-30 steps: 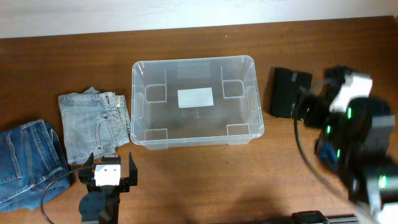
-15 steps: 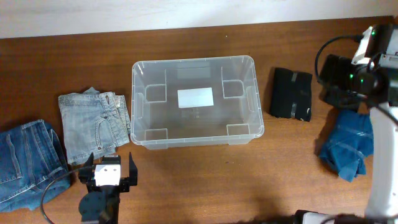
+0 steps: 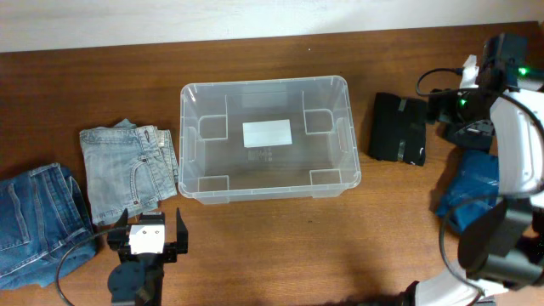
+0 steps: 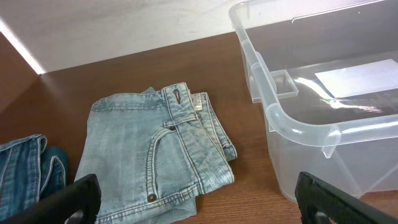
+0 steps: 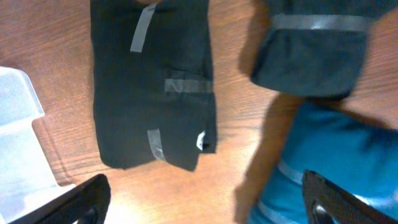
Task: Pack container
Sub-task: 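Move the right gripper to the black taped bundle and close on it, then lift the black bundle with the right gripper and carry it over the box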
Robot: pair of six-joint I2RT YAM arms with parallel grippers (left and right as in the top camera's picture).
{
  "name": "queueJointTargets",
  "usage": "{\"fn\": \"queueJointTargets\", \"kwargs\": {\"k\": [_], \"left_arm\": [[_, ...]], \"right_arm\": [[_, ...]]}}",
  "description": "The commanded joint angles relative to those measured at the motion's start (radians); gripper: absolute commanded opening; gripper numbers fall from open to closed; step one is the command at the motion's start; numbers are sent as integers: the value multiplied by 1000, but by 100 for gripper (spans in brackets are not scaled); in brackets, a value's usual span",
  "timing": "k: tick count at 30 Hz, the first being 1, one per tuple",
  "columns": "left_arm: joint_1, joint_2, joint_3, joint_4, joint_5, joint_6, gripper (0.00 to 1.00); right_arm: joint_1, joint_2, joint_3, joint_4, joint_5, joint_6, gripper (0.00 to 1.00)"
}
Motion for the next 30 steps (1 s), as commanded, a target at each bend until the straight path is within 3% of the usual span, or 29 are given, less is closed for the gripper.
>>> {"fn": "queueJointTargets", "kwargs": {"k": [1,9,21,30], "left_arm": [[5,-4,-5,2,10,16,99],[5,-4,-5,2,10,16,99],[5,-4,-5,2,10,16,99],[5,-4,-5,2,10,16,99]], "right_arm": [[-39,54,14,15,-113,-58,85],[-112,153,14,47,-307,-135,76],[-112,256,-50,181,-349,-119,67],[-114,313,-158,316,-347,-44,67]]}}
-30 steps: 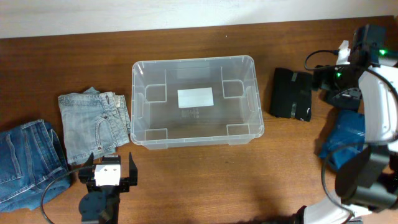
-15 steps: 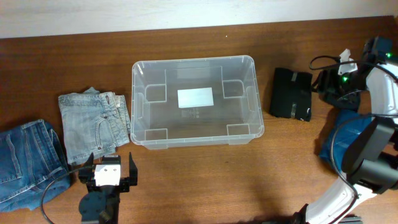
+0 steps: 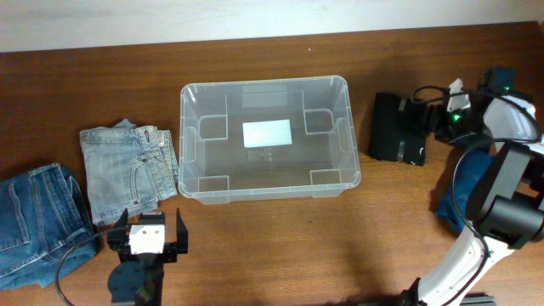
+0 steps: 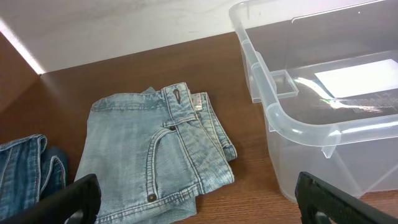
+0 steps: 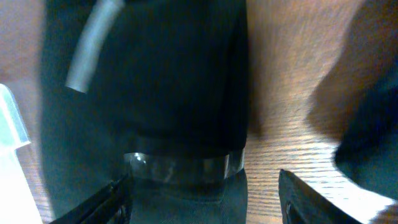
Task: Pack container
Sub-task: 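Lift the black bundle with the right gripper and carry it over the box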
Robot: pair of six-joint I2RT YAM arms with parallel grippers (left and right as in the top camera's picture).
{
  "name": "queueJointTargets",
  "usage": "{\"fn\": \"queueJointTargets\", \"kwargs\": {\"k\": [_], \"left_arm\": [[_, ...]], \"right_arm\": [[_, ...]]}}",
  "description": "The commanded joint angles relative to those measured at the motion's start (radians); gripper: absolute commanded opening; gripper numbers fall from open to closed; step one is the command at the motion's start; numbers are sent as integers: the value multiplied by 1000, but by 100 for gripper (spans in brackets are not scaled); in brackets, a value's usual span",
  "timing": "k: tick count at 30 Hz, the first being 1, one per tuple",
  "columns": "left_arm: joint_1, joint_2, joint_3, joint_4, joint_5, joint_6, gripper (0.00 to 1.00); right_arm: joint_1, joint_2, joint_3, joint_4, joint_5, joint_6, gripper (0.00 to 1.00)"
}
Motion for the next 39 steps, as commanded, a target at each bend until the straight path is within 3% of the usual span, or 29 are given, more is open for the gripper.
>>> {"fn": "queueJointTargets", "kwargs": {"k": [1,7,12,18,20,22,28,39], "left_arm": [[5,-4,-5,2,10,16,100],[5,-4,-5,2,10,16,99],[5,-4,-5,2,10,16,99],[5,-4,-5,2,10,16,99],[5,-4,-5,2,10,16,99],[5,-4,-5,2,10,16,99],[5,-4,-5,2,10,16,99],[5,-4,-5,2,10,16,99]], "right_arm": [[0,33,-48,34,-20,56,67],[3,50,-130,120,-24,130,67],[3,50,-135,110,-25,148,49],[3,50,-135,90,-24,173,42],[3,50,-135,84,-24,173,35],[3,50,-134,84,-24,173,21],[1,49,-89,38,-24,173,4],[12,13,237,-289,-29,147,4]]}}
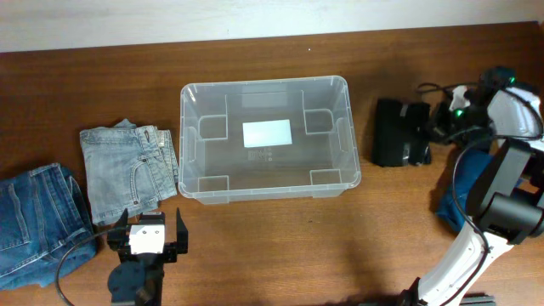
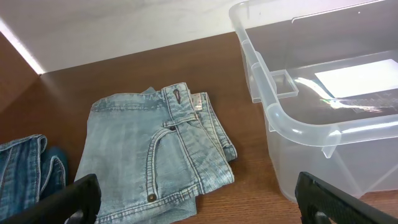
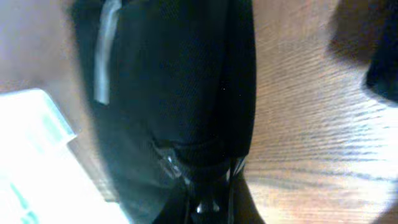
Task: Pack container
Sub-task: 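Lift the black bundle with the right gripper and carry it over the box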
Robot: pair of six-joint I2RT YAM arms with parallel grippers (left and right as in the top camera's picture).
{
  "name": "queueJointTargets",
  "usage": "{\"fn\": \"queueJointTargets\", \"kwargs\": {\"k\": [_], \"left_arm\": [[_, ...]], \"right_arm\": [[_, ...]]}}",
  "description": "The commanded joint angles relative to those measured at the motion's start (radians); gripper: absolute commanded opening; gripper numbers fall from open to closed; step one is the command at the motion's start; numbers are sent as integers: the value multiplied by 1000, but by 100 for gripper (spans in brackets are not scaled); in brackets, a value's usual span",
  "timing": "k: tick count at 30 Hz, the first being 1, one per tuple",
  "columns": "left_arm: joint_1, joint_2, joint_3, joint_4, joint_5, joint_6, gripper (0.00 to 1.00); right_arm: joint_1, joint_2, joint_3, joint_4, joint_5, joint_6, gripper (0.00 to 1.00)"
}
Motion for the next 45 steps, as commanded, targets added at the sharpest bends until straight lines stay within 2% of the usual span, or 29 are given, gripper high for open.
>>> {"fn": "queueJointTargets", "kwargs": {"k": [1,5,13,21,24,30,41,45], "left_arm": [[5,-4,-5,2,10,16,99],[5,-4,-5,2,10,16,99],[5,-4,-5,2,10,16,99],[5,-4,-5,2,10,16,99],[5,-4,-5,2,10,16,99],[5,-4,-5,2,10,16,99],[5,-4,-5,2,10,16,99],[5,-4,-5,2,10,16,100]], "right_arm": [[16,-27,124,-72,16,-38,4],[27,-88,186,-150,12,-60,4],[74,-282,192,-201,-14,-67,4],[224,-457,192,-208,-45,-51,4],[357,-524,192,-181,-47,31,4],[565,-534,191,-111,-13,164,4],[963,-510,177,34,330,565,4],[1067,-472,176,84,416,653,4]]}}
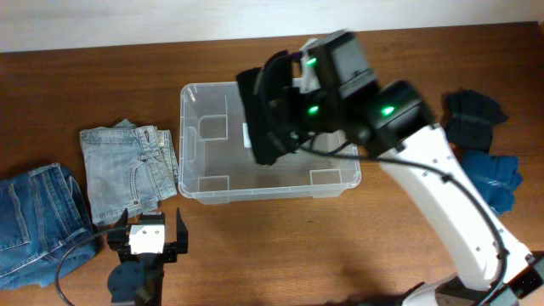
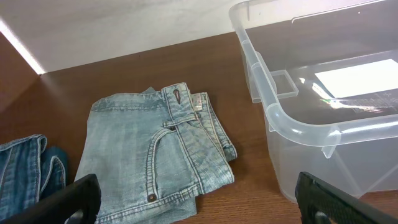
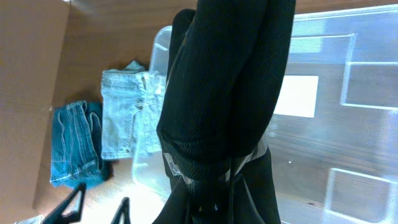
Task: Pack container
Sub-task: 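Lift the black bundle with the right gripper and carry it over the box, then lower the black bundle into the box's left side and release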
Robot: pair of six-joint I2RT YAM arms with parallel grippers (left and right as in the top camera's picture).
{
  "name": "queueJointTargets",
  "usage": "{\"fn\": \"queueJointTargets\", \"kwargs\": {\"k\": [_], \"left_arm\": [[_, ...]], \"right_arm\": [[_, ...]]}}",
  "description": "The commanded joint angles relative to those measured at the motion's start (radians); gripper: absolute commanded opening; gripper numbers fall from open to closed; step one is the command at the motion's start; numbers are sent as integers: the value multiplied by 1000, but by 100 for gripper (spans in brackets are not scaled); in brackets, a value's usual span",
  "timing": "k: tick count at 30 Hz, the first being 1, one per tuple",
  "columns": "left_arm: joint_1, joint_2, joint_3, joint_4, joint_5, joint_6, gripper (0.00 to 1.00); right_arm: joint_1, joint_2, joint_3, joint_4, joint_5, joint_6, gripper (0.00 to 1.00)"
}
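A clear plastic container (image 1: 189, 189) stands mid-table with a white label on its floor. My right gripper (image 3: 214, 186) is shut on a folded black garment (image 1: 265, 115), which hangs above the container's left half. In the right wrist view the black garment (image 3: 224, 81) fills the middle, with the container (image 3: 348, 93) below it. My left gripper (image 1: 146, 240) stays open near the table's front, left of the container (image 2: 298, 124). Folded light-blue jeans (image 2: 155, 155) lie ahead of it.
Dark blue jeans (image 1: 34, 221) lie at the far left edge. Another black garment (image 1: 472, 110) and a bright blue garment (image 1: 493, 178) lie on the table at the right. The right arm (image 1: 442, 195) reaches across the table's right half.
My right gripper, which was shut on the black garment on the table right of the container, now holds it lifted above the container's left half. The left arm has not moved.
The right gripper was open above the black garment lying right of the container, then low over it. It was then shut on the garment on the table. Now the garment hangs over the container. The left gripper stayed open throughout.
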Motion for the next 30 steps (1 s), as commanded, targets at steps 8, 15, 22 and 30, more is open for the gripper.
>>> {"fn": "queueJointTargets", "kwargs": {"k": [8,15,22,30], "left_arm": [[5,-4,-5,2,10,16,99],[5,-4,-5,2,10,16,99],[5,-4,-5,2,10,16,99],[5,-4,-5,2,10,16,99]], "right_arm": [[198,156,13,117,208,322,4],[226,265,13,178,198,332,4],[226,328,13,195,183,346,4],[226,373,13,241,135,345,4]]}}
